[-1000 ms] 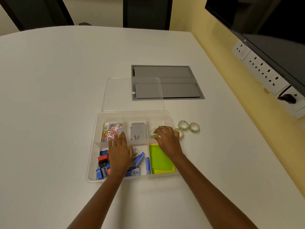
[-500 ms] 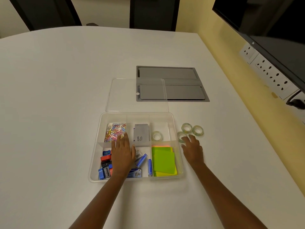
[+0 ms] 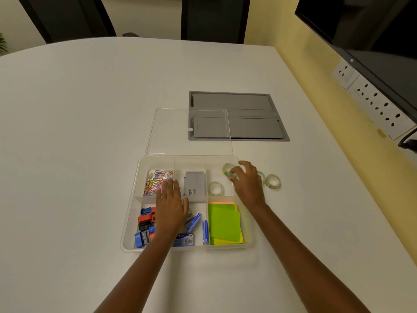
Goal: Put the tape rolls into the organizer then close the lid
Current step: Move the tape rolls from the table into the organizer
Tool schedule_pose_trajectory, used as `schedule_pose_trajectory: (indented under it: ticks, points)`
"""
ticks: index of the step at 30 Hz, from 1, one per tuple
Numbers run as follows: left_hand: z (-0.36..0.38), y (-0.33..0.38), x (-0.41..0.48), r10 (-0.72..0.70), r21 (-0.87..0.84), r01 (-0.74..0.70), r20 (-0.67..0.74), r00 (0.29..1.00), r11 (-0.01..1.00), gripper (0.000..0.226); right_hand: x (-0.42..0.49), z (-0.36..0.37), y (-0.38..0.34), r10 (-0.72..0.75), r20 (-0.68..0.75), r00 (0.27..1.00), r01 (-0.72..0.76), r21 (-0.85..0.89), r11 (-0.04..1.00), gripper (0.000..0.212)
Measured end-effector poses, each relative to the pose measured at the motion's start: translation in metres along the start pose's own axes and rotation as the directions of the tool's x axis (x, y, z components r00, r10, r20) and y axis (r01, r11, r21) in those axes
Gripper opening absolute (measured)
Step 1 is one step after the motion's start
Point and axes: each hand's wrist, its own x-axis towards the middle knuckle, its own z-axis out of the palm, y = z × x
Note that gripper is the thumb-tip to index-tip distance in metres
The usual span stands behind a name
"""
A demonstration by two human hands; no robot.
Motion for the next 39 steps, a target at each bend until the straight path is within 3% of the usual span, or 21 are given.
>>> schedule_pose_trajectory:
  ticks: [5,8,11,14,16,18,23,27,31,35,39]
  points:
    - [0.000,-0.001,0.008,0.040,-0.021,-0.041,-0.019,0.999,0.999,0.096,0.013,0.020,-0.007,0.017,0.263,0.965,0.042,-0.220,0.975,0.028]
    - [-0.003,-0.003,0.012,0.026,-0.056,-0.026,-0.010,1.000,0.998,0.090,0.015,0.026,-0.008,-0.001,0.208,0.978,0.039,-0.177,0.983,0.025]
    - [-0.002,-0.006,0.015,0.027,-0.057,-0.027,0.004,1.000,0.998,0.089,0.014,0.023,-0.002,-0.012,0.024,1.000,0.014,-0.090,0.996,0.018]
    - [0.004,-0.008,0.015,0.023,-0.052,-0.023,-0.012,1.000,0.998,0.105,0.013,0.013,0.018,0.081,-0.105,0.991,-0.089,-0.070,0.994,0.022]
    - [0.006,-0.008,0.014,0.011,-0.075,-0.013,-0.028,1.000,0.997,0.112,0.011,0.008,0.036,0.195,-0.064,0.979,-0.200,-0.091,0.976,0.029]
    - [0.006,-0.007,0.014,-0.001,-0.085,-0.002,-0.035,0.999,0.996,0.103,0.007,0.005,0.054,0.286,0.039,0.957,-0.274,-0.187,0.943,0.033]
    - [0.006,-0.007,0.014,-0.004,-0.090,0.001,-0.040,0.999,0.996,0.081,-0.010,0.009,0.077,0.326,0.161,0.932,-0.258,-0.338,0.905,0.035]
    - [0.005,-0.007,0.014,-0.007,-0.103,0.002,-0.046,0.999,0.995,0.079,-0.016,0.013,0.070,0.276,0.132,0.952,-0.238,-0.245,0.940,0.027]
    - [0.006,-0.007,0.014,-0.009,-0.098,0.005,-0.046,0.999,0.995,0.080,-0.016,0.005,0.039,0.394,-0.020,0.919,-0.384,0.181,0.906,0.024]
    - [0.006,-0.007,0.015,-0.009,-0.092,0.006,-0.041,0.999,0.996,0.081,-0.018,-0.002,0.002,0.269,-0.101,0.958,-0.230,0.288,0.930,0.020]
    - [0.004,-0.005,0.014,-0.014,-0.098,0.011,-0.029,0.999,0.995,0.076,-0.023,0.004,-0.020,0.042,0.026,0.999,-0.046,0.131,0.990,0.020]
